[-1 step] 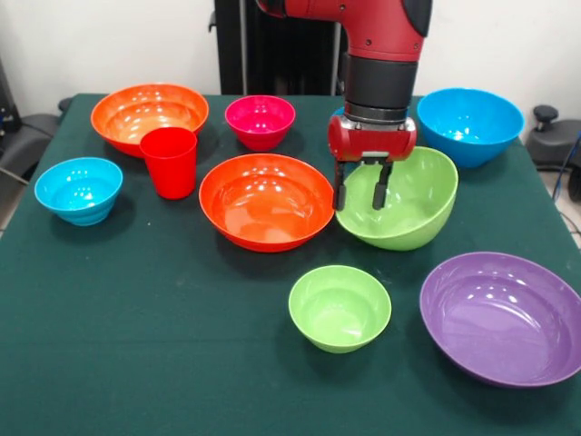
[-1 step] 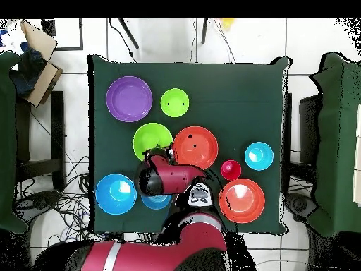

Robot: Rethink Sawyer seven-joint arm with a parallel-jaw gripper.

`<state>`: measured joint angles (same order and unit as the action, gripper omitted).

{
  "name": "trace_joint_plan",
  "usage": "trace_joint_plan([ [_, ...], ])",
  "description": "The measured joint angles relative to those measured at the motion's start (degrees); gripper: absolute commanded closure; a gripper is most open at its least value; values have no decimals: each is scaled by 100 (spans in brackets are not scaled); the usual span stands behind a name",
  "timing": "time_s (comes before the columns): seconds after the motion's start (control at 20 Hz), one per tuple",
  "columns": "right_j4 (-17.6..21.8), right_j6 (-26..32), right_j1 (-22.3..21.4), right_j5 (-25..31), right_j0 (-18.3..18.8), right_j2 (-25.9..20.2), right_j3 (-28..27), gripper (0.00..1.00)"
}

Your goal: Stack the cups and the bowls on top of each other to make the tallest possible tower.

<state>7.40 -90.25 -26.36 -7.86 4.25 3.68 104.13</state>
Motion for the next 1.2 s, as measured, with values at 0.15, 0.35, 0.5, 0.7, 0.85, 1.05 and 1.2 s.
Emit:
trace_joint_plan([
  [0.15,-1,0,7,-2,-24,18,-1,0],
  [0.35,0,0,10,-1,-32,26,0,0],
  [0.5,0,0,10,-1,-34,31,-1,0],
  [0.7,0,0,0,-1,-63,53,16,0],
  [0.85,1,0,-47,1,-99,73,55,0],
  [1.05,0,0,-183,1,-163,77,150,0],
  [1.2,1,0,-373,9,-218,75,270,0],
])
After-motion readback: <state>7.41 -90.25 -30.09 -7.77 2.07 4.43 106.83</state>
